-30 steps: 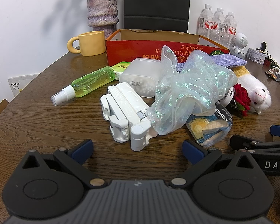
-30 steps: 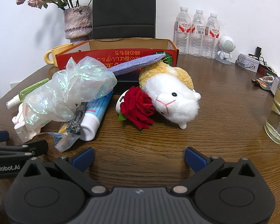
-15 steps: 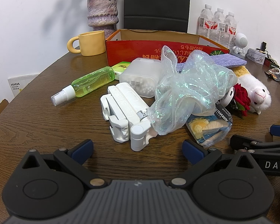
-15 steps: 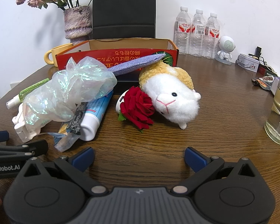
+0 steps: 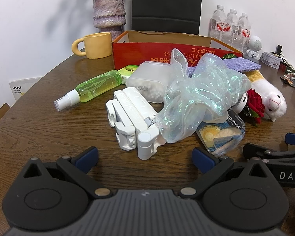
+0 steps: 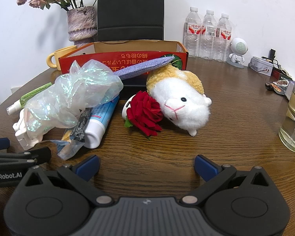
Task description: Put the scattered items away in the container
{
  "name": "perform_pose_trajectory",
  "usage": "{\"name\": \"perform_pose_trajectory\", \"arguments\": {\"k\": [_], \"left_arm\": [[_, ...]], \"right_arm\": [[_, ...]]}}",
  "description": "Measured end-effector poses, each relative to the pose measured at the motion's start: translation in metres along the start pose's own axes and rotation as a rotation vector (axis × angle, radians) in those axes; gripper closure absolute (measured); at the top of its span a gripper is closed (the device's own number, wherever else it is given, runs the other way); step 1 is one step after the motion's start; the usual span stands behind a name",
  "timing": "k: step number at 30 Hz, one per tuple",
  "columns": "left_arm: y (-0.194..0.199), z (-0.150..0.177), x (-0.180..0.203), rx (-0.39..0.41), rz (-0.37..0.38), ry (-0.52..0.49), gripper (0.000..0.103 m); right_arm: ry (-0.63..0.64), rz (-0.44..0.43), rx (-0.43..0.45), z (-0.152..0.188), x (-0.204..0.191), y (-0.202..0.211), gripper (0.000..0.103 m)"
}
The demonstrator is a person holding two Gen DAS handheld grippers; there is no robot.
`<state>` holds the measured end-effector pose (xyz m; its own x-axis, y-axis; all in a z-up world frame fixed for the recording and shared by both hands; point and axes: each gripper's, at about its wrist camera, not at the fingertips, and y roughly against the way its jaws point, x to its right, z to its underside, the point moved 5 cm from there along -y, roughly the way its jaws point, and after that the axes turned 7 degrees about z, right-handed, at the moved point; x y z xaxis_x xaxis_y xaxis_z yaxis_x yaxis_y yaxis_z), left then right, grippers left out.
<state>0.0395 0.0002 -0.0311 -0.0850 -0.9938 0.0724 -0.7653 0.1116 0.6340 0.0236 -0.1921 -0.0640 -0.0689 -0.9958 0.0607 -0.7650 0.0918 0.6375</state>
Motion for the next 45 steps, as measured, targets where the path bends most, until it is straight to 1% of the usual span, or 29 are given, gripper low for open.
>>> {"name": "perform_pose_trajectory", "arguments": {"k": [19, 22, 24, 25, 27, 28, 29, 30, 33, 34, 36, 37, 38, 39, 40, 43, 45], "left_arm": [[0.001, 0.001, 0.0, -0.001, -0.002, -0.002, 0.0], [0.006, 0.003, -0.001, 0.004, 0.035, -0.032, 0.0], [0.017, 0.004, -0.006, 0.035, 0.078, -0.038, 0.0], [0.024, 0.002, -0.009, 0.068, 0.095, -0.03, 0.0], [0.037, -0.005, -0.016, 0.13, 0.116, -0.027, 0.0], [0.041, -0.009, -0.019, 0.153, 0.119, -0.027, 0.0], [0.041, -0.013, -0.023, 0.158, 0.116, -0.027, 0.0], [0.037, -0.016, -0.027, 0.151, 0.111, -0.026, 0.0], [0.023, -0.023, -0.04, 0.118, 0.089, 0.023, 0.0], [0.019, -0.024, -0.044, 0.109, 0.088, 0.042, 0.0], [0.015, -0.024, -0.05, 0.094, 0.094, 0.069, 0.0], [0.016, -0.023, -0.052, 0.097, 0.097, 0.076, 0.0], [0.017, -0.023, -0.052, 0.103, 0.101, 0.077, 0.0], [0.019, -0.024, -0.052, 0.109, 0.104, 0.071, 0.0], [0.02, -0.025, -0.051, 0.112, 0.106, 0.062, 0.0], [0.02, -0.027, -0.045, 0.125, 0.13, 0.039, 0.0], [0.014, -0.03, -0.038, 0.13, 0.17, 0.036, 0.0]], "right_arm": [[0.001, 0.0, 0.0, 0.0, -0.001, -0.001, 0.0], [0.014, -0.013, 0.002, 0.001, -0.001, 0.0, 0.0], [0.048, -0.037, -0.002, 0.003, -0.002, 0.007, 0.0], [0.059, -0.051, 0.013, 0.001, -0.003, 0.013, 0.004], [0.055, -0.09, 0.09, -0.006, -0.003, 0.031, 0.005], [0.051, -0.124, 0.132, -0.013, -0.005, 0.041, 0.005], [0.049, -0.16, 0.17, -0.02, -0.007, 0.049, 0.005], [0.053, -0.198, 0.19, -0.027, -0.01, 0.053, 0.005], [0.063, -0.295, 0.213, -0.049, -0.023, 0.046, 0.006], [0.059, -0.305, 0.219, -0.055, -0.028, 0.039, 0.008], [0.067, -0.326, 0.198, -0.063, -0.039, 0.021, 0.023], [0.081, -0.347, 0.17, -0.065, -0.046, 0.012, 0.047], [0.083, -0.351, 0.15, -0.065, -0.049, 0.008, 0.079], [0.085, -0.355, 0.131, -0.066, -0.052, 0.004, 0.089], [0.085, -0.353, 0.124, -0.067, -0.054, 0.003, 0.093], [0.081, -0.276, 0.292, -0.07, -0.034, 0.047, 0.093], [0.047, -0.224, 0.34, -0.067, -0.01, 0.071, 0.093]]}}
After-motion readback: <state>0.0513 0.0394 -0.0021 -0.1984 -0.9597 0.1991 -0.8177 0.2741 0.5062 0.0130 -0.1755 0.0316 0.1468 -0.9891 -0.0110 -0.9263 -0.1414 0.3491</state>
